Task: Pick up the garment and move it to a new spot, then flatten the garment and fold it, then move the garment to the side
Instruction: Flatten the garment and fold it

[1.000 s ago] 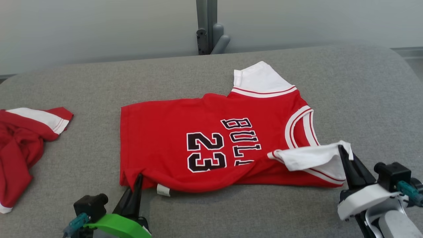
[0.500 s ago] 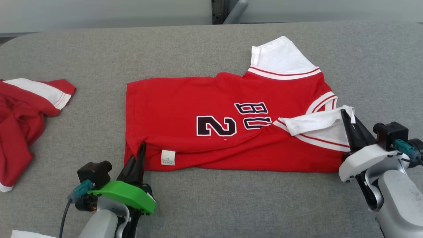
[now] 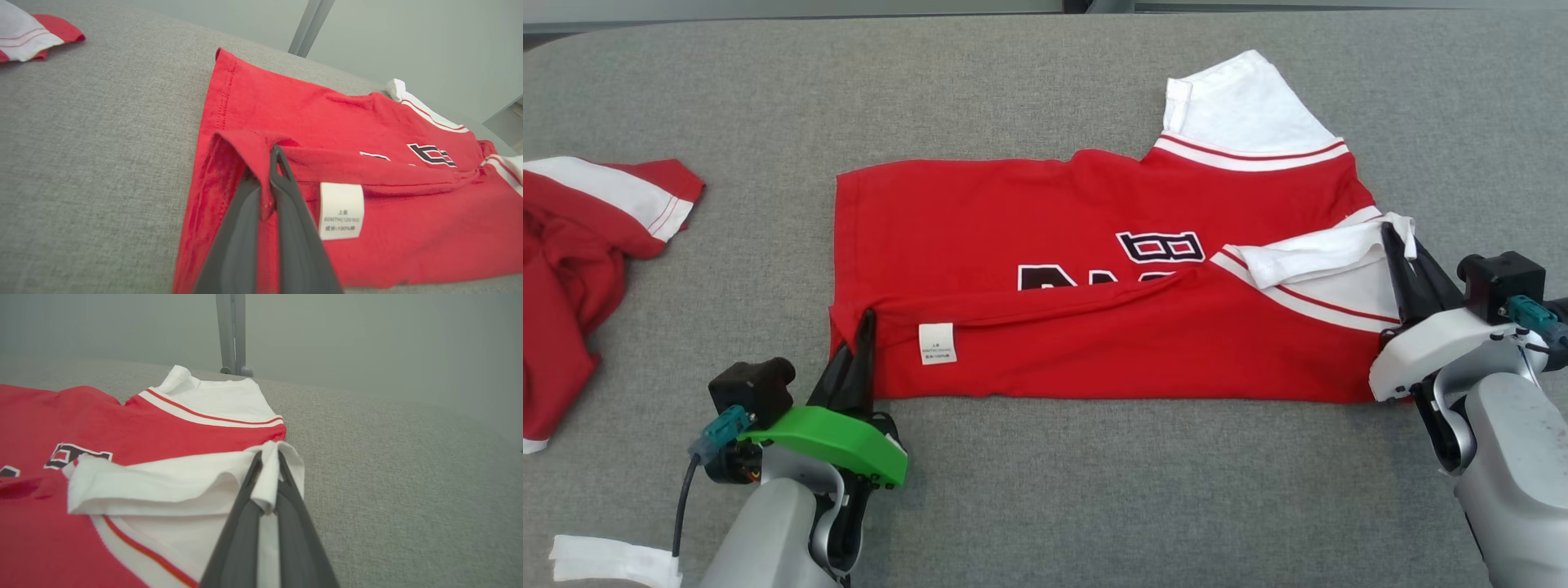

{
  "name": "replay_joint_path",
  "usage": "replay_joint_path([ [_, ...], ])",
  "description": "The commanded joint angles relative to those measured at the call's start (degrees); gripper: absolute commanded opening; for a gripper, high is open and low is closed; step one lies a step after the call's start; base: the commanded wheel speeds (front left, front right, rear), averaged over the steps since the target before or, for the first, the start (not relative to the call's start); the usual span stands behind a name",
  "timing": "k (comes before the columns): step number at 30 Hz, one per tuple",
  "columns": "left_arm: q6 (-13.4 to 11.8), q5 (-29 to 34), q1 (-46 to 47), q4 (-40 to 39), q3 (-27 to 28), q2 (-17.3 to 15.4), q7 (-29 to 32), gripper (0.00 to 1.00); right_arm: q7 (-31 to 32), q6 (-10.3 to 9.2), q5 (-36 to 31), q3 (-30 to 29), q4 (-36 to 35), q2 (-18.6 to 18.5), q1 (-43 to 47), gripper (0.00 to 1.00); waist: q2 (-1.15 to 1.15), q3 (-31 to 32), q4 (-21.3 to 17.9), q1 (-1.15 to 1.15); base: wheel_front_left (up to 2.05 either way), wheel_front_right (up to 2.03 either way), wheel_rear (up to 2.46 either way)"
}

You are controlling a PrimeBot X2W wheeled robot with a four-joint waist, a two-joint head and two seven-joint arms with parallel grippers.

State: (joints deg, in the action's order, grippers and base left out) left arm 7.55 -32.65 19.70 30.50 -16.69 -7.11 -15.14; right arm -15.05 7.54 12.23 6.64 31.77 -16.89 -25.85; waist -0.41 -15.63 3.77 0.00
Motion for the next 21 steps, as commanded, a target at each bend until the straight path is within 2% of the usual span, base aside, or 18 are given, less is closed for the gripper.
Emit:
replay_joint_path([
  [1,-0.1,0.5,1.1,0.4,0.3,0.3,0.0,0.07,-0.2,-0.10,-0.5,-0.2,0.8,0.2,-0.8,0.03,0.41,-0.4,0.1,0.00,0.00,0.00,0.00],
  [2,-0.1,0.8,1.5,0.6,0.7,0.5,0.0,0.84,-0.2,-0.10,-0.4,-0.8,2.5,0.6,-1.6,1.00,0.41,-0.6,0.1,0.00,0.00,0.00,0.00],
  [3,-0.1,1.1,1.6,0.7,0.9,0.7,0.0,1.00,-0.2,-0.10,-0.4,-1.1,2.5,0.8,-2.1,1.00,0.41,-0.7,0.1,0.00,0.00,0.00,0.00],
  [8,-0.1,3.5,0.2,-0.1,3.8,1.8,0.0,1.00,-0.2,-0.10,-0.9,-3.7,0.3,1.6,-1.3,1.00,0.41,-0.1,-0.1,0.00,0.00,0.00,0.00],
  [14,-0.1,8.0,-4.4,-2.5,9.3,3.4,0.0,1.00,-0.2,-0.09,0.1,-8.5,-4.1,3.2,5.3,1.00,0.41,1.5,-0.6,0.00,0.00,0.00,0.00],
  [21,-0.1,10.6,-9.1,-3.7,12.2,4.1,0.0,1.00,-0.2,-0.09,2.3,-7.0,-3.1,5.1,13.6,1.00,0.41,3.1,-1.7,0.00,0.00,0.00,0.00],
])
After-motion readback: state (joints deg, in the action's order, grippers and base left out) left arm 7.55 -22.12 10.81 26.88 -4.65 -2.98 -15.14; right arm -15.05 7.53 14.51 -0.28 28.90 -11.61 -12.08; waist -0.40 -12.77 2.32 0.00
